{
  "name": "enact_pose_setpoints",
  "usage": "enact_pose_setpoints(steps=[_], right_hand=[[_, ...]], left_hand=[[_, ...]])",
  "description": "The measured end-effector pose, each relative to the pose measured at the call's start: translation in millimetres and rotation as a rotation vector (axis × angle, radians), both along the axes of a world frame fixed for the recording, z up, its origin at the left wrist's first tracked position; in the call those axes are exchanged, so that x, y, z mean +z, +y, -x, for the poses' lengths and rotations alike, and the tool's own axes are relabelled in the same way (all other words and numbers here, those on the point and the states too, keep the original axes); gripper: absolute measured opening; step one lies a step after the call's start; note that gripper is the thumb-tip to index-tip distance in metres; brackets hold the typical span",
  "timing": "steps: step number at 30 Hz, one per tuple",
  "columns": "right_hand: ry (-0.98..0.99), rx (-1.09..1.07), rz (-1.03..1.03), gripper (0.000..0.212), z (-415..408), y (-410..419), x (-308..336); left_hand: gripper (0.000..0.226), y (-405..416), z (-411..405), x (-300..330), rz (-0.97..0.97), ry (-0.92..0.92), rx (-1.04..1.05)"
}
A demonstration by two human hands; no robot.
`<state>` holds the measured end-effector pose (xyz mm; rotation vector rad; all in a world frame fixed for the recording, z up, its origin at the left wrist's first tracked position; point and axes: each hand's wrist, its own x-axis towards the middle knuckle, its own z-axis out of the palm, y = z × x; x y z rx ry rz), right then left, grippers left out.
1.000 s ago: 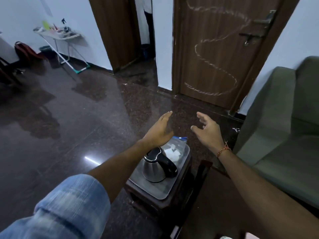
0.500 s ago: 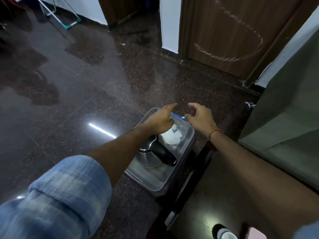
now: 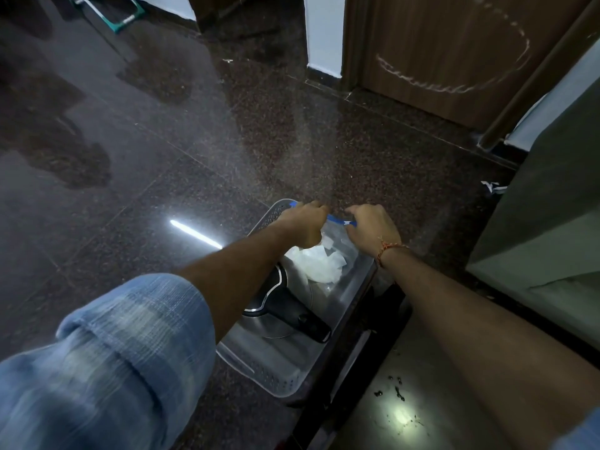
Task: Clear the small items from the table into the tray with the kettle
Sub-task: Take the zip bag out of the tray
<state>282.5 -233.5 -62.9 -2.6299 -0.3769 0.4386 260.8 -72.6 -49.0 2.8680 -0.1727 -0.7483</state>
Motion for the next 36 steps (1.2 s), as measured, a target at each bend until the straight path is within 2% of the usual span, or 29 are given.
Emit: enact_pose_setpoints(steps=[6, 10, 19, 25, 31, 36], right_hand=[[-0.106, 0.037, 0.161, 0.023, 4, 7, -6], [-0.142, 0.025, 0.134, 0.02, 8, 7, 0], [-0.273, 0.051, 0.084, 0.016, 20, 1, 69], [-0.245, -0.021, 0.021, 0.017, 39, 3, 121], [-0.146, -0.109, -0.005, 0.025, 49, -3, 81], [-0.15, -0.083, 0.054, 0.027, 37, 1, 46]], left_hand=[[0.036, 6, -2, -14, -0.114, -0.15, -0.061], [0.027, 6, -2, -7, -0.089, -0.235, -0.063], [0.026, 7, 12, 62, 0.007, -0.317, -0.008], [0.028, 15, 42, 107, 0.032, -0.319, -0.046], [0.04, 22, 67, 76, 0.004, -0.207, -0.017], [0.036, 22, 65, 52, 0.046, -0.179, 0.022]])
